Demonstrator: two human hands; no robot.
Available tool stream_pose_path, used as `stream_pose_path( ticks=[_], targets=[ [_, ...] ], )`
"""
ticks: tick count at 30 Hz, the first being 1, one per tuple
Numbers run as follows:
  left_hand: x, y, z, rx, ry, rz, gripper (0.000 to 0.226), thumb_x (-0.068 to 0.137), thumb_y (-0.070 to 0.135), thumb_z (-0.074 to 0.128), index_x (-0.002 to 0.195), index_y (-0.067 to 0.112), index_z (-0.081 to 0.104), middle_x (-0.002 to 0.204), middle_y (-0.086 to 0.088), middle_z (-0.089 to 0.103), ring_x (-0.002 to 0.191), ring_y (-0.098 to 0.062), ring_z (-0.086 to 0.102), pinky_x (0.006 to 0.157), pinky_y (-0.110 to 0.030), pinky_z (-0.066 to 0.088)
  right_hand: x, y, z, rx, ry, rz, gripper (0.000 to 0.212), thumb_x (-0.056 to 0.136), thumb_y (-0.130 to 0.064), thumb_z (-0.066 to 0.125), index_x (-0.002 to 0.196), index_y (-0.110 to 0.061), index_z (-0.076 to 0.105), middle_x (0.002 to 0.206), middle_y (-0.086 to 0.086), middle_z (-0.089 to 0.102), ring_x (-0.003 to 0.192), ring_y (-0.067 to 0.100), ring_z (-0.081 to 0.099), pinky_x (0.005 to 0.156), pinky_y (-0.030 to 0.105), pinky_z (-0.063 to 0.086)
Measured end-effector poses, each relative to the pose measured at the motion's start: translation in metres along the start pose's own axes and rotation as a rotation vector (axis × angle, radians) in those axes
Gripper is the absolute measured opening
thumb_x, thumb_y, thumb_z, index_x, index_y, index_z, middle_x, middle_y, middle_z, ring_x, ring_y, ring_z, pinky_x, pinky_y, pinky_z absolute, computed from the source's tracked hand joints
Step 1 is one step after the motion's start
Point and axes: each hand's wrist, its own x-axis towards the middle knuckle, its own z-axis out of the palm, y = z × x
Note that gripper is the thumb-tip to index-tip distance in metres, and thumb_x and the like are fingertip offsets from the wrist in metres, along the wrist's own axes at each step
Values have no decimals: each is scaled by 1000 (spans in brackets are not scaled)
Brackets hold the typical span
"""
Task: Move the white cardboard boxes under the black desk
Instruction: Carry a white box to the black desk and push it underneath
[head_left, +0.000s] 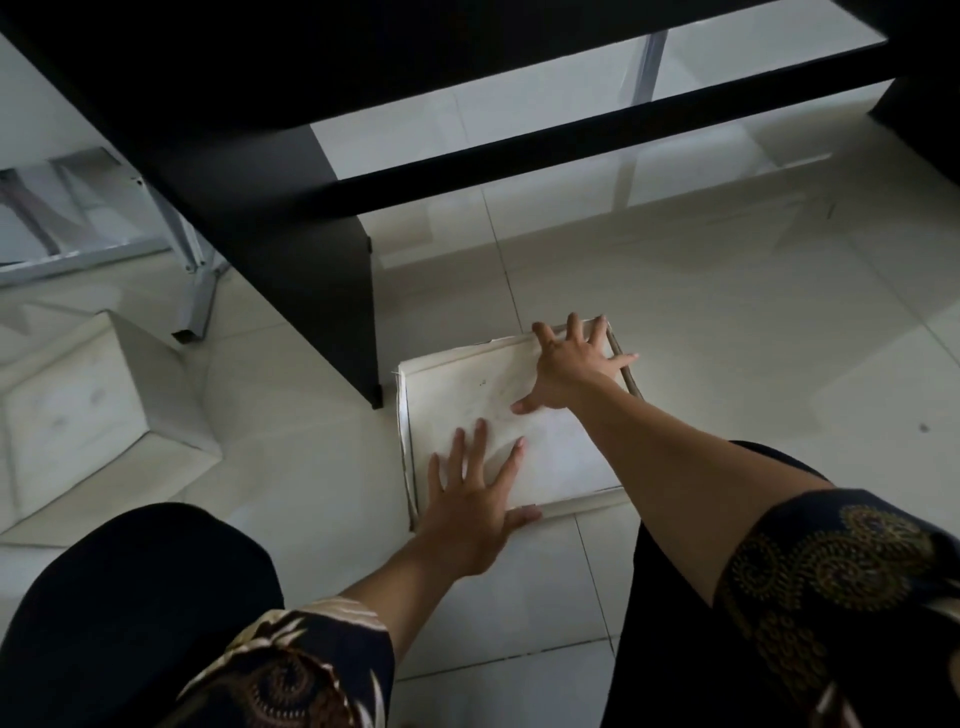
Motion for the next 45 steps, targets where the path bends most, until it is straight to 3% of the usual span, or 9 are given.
stream_pose_path(
  ticks=[9, 14, 20, 22, 27, 30, 33, 38, 45],
  targets=[
    [22, -40, -41, 244, -84, 47, 75, 98, 60, 36, 147, 54, -21, 155, -8, -41, 142, -34, -39, 116, -59, -15, -9, 27, -4, 79, 69, 234, 75, 85, -73, 54, 147, -36, 34, 148, 18, 32, 140, 44, 26, 107, 81, 13],
    [49, -50, -80, 404, -120, -137, 98, 88, -1, 51, 154, 44, -5, 155, -17, -40, 144, -43, -30, 117, -62, -9, -16, 48, -6, 155, 30, 403, 50, 98, -48, 46, 143, -26, 43, 140, 20, 38, 131, 41, 36, 106, 74, 29],
    [58, -15, -88, 233, -43, -180, 80, 94, 22, 45, 158, 30, -1, 159, -16, -34, 148, -39, -24, 117, -60, -7, -21, 69, 6, 236, 4, 436, 76, 94, -70, 36, 143, -14, 52, 139, 18, 48, 128, 34, 50, 98, 38, 46],
    [52, 4, -78, 82, -23, -82, 72, 101, 49, 36, 158, 32, -4, 159, -11, -35, 149, -35, -25, 117, -59, -7, -22, 74, 7, 266, -40, 424, 83, 90, -75, 34, 142, -13, 54, 143, 16, 52, 130, 33, 53, 106, 37, 45],
    [40, 24, -62, -199, -212, -11, 112, 69, 91, 44, 154, 44, -12, 158, -2, -37, 146, -31, -33, 116, -66, -9, -27, 68, 6, 400, -186, 337, 76, 94, -69, 25, 129, -13, 62, 130, 16, 59, 101, 38, 70, 91, 44, 59],
    [36, 11, -56, -63, -215, 57, 131, 56, 89, 61, 153, 44, -16, 158, -3, -37, 142, -33, -38, 113, -69, -12, -29, 58, 10, 556, -244, 379, 66, 96, -66, 24, 112, -11, 57, 97, 17, 54, 75, 39, 72, 73, 45, 64],
    [38, -10, -55, 84, -110, 53, 126, 63, 79, 68, 153, 44, -14, 162, -7, -30, 146, -35, -30, 115, -67, -10, -26, 47, 14, 687, -289, 410, 61, 99, -64, 22, 114, -11, 48, 104, 18, 53, 70, 35, 67, 64, 40, 62],
    [36, -34, -54, -12, -45, -188, 118, 70, 80, 62, 154, 43, -12, 160, -11, -32, 145, -43, -29, 114, -68, -8, -17, 30, 14, 807, -296, 345, 57, 101, -58, 29, 120, -9, 52, 109, 17, 55, 72, 32, 62, 81, 46, 62],
    [42, -62, -52, -94, 101, -362, 101, 78, 81, 49, 156, 41, -2, 165, -15, -6, 149, -47, -4, 118, -64, 12, -11, 1, 6, 735, -129, 84, 79, 73, -42, 87, 130, -13, 40, 123, 12, 48, 85, 31, 64, 65, 49, 64]
  ],
)
